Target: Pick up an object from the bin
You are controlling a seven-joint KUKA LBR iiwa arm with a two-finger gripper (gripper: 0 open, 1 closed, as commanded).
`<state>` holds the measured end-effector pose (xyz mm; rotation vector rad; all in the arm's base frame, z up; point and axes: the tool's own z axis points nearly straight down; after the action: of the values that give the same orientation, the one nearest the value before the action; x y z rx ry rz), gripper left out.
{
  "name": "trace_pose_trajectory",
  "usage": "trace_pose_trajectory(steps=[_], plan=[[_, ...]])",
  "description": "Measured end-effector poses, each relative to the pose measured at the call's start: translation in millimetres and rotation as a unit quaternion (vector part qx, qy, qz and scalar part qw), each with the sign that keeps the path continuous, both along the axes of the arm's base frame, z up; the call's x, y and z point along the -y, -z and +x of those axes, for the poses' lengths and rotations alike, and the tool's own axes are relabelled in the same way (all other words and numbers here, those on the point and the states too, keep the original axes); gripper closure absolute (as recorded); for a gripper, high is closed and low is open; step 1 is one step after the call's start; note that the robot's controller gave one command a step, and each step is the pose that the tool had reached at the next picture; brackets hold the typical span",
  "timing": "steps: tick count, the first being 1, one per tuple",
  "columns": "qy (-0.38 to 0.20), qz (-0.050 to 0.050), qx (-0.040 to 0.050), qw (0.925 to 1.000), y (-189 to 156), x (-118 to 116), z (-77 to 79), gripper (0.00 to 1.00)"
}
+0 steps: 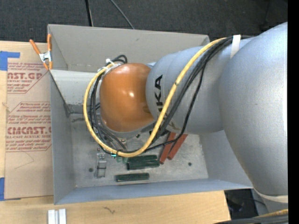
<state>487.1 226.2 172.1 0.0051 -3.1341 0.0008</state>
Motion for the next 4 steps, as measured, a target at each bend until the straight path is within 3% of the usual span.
trace_pose_trajectory(steps=[1,2,3,4], plan=[[-0.065,-0.001,0.0005,0.9979,107,72,9.5,0.0],[-0.096,-0.001,0.0037,0.9954,71,161,2.8,0.0],[-0.069,0.001,0.0029,0.9976,68,169,-5.8,0.0],[-0.031,0.001,0.0064,0.9995,103,176,-2.6,0.0]])
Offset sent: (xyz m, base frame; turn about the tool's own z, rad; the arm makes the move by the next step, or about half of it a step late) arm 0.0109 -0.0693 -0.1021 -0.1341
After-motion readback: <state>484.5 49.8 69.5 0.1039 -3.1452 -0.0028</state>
